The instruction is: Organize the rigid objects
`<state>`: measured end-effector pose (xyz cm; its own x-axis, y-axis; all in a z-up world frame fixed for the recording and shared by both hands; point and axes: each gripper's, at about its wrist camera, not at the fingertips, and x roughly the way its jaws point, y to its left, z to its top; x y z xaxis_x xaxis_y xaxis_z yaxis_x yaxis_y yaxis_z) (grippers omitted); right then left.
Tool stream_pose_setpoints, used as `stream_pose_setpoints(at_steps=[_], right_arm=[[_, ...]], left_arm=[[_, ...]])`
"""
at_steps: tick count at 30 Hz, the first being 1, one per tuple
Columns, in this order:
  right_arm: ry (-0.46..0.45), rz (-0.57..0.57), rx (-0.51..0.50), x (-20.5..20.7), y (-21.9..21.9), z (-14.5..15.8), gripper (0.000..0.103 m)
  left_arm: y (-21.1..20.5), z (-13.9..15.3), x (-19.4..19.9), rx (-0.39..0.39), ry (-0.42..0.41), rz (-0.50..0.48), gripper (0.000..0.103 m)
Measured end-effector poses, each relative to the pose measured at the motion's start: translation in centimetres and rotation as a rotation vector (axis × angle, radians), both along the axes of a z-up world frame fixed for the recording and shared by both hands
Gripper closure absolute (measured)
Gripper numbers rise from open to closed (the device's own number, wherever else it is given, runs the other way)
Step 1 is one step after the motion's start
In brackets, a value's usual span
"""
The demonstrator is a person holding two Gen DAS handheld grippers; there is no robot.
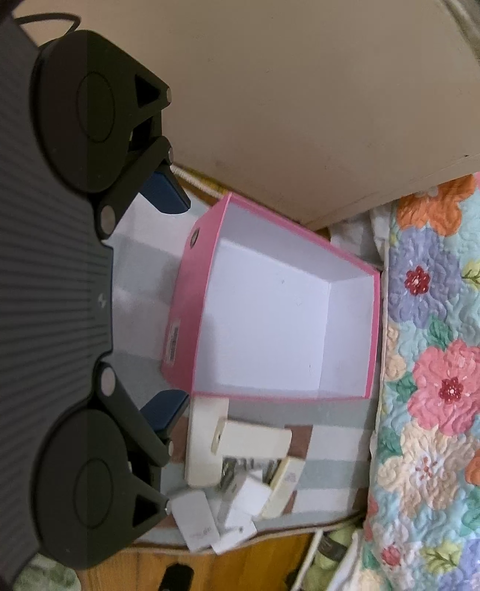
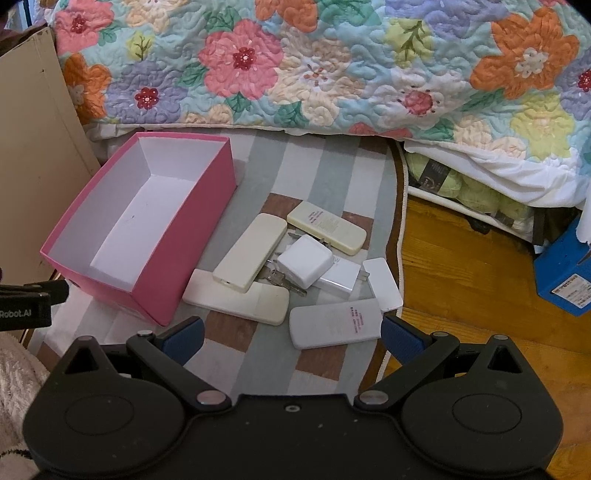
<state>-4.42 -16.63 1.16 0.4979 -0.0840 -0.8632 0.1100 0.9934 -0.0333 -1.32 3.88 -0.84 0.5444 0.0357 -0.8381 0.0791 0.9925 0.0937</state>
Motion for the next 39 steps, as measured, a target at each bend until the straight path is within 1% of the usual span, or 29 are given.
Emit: stream_pose_setpoints(at_steps=[4,7,8,9,10,12,13,14,16,19,21,25,29,32,33,35,37,39], right_arm=[[0.001,-0.001,0.000,0.0,0.0,-0.1,0.000],[0.001,0.000,0.000,-0.1,0.0,-0.2,0.000],[0.001,0.000,0.000,-0.1,0.1,-0.2,0.000],[0.001,0.000,-0.001,-0.1,0.1,-0.2,0.000],[0.001,0.001,-0.001,-0.1,0.1,-0.2,0.000],[0.000,-0.001,-0.002,-0.1,0.1,-0.2,0.000],[-0.001,-0.001,-0.004,-0.2,0.1,-0.2,0.000],[-0.001,-0.001,-0.004,-0.1,0.1,-0.3,0.000],[-0.001,-0.001,-0.004,-0.1,0.1,-0.3,0.000],[0.000,-0.001,-0.003,-0.1,0.1,-0.3,0.000],[0.001,0.001,-0.003,-0.2,0.1,-0.4,0.000],[0.008,0.008,-0.002,0.0,0.1,-0.5,0.000],[0.019,0.014,-0.006,0.2,0.3,-0.7,0.000],[0.025,0.019,-0.012,0.2,0.6,-0.8,0.000],[0.024,0.020,-0.015,0.3,0.7,-0.7,0.000],[0.017,0.030,-0.016,0.3,0.9,-0.5,0.000],[-0.007,0.042,0.008,0.4,0.9,0.0,0.000],[-0.042,0.046,0.031,0.5,0.8,0.7,0.000]], left_arm=[[0.1,-0.2,-0.1,-0.048,0.003,-0.004,0.000],[-0.1,-0.1,-0.3,-0.037,-0.003,-0.008,0.000],[-0.1,0.0,-0.2,-0.038,0.007,-0.009,0.000],[0.1,0.1,-0.2,-0.058,0.026,-0.002,0.000],[0.4,0.3,-0.1,-0.105,0.045,0.006,0.001],[0.8,0.7,-0.1,-0.178,0.050,0.002,0.002],[1.0,0.9,-0.2,-0.201,0.044,0.000,0.002],[0.9,1.1,-0.3,-0.207,0.039,0.002,0.002],[0.9,1.3,-0.5,-0.199,0.028,0.002,0.002],[0.6,1.3,-0.6,-0.159,0.019,-0.004,0.002],[0.7,1.4,-0.6,-0.152,0.017,-0.003,0.003],[1.0,1.2,-0.6,-0.168,0.020,0.002,0.002],[1.2,1.2,-0.9,-0.150,0.005,-0.023,0.003],[2.2,2.0,-0.6,-0.188,-0.001,-0.042,0.009],[2.6,2.4,-0.4,-0.182,-0.006,-0.044,0.009],[3.4,3.5,-0.1,-0.144,-0.037,-0.061,0.009],[4.3,4.5,0.6,-0.100,-0.050,-0.087,0.009],[5.3,5.4,1.4,-0.070,-0.054,-0.093,0.009]])
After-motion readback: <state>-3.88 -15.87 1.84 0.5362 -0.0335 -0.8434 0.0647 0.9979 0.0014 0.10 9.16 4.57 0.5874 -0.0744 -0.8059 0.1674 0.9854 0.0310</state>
